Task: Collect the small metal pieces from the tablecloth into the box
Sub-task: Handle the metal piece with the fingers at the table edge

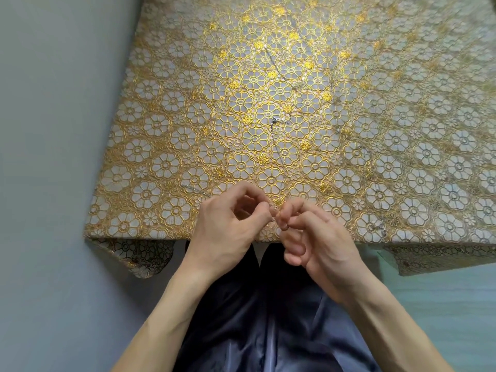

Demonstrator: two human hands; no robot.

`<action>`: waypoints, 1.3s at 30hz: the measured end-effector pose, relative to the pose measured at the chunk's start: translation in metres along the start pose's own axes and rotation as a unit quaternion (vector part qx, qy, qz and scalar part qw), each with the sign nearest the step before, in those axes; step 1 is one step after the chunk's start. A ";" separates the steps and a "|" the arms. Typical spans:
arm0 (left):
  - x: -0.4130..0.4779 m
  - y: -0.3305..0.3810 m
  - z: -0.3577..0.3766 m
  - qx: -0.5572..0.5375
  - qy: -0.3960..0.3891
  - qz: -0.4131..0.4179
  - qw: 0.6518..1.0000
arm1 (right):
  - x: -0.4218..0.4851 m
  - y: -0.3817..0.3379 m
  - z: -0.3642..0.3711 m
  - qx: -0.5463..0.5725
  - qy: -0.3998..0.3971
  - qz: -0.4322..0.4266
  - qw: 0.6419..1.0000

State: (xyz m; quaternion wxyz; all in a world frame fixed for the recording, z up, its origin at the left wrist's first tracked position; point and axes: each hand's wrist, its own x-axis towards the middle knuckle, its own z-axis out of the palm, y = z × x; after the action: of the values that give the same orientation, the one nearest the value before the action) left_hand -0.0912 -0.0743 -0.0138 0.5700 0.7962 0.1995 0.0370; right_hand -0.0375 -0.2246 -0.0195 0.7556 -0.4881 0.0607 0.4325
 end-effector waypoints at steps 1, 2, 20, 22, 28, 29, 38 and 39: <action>0.000 0.000 0.000 -0.019 -0.005 -0.004 1.000 | 0.000 0.000 -0.001 0.009 0.001 -0.007 1.000; 0.000 0.001 0.000 -0.040 -0.011 -0.007 0.999 | 0.000 0.000 -0.001 0.014 0.002 -0.017 1.000; 0.003 -0.001 -0.004 -0.145 -0.030 -0.013 0.989 | -0.005 0.000 0.001 -0.123 0.059 -0.076 0.988; 0.003 -0.001 -0.005 -0.133 -0.027 -0.012 0.991 | -0.004 0.000 0.003 -0.167 0.064 -0.089 0.980; 0.007 0.007 -0.012 -0.174 -0.030 -0.008 0.984 | -0.002 -0.004 0.004 -0.215 0.049 -0.102 0.970; 0.008 0.009 -0.014 -0.180 -0.030 -0.012 0.983 | -0.002 -0.005 0.004 -0.214 0.037 -0.099 0.971; 0.032 0.032 -0.041 -0.293 -0.021 -0.029 0.955 | -0.001 -0.032 0.009 -0.058 -0.012 -0.082 0.995; 0.034 0.035 -0.042 -0.306 -0.019 -0.037 0.951 | 0.000 -0.034 0.009 -0.079 -0.003 -0.096 0.992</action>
State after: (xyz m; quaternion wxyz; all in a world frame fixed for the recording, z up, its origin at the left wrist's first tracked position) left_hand -0.0622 -0.0341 0.0275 0.7908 0.5764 0.1969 0.0605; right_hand -0.0163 -0.2224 0.0085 0.7530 -0.5485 -0.0224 0.3628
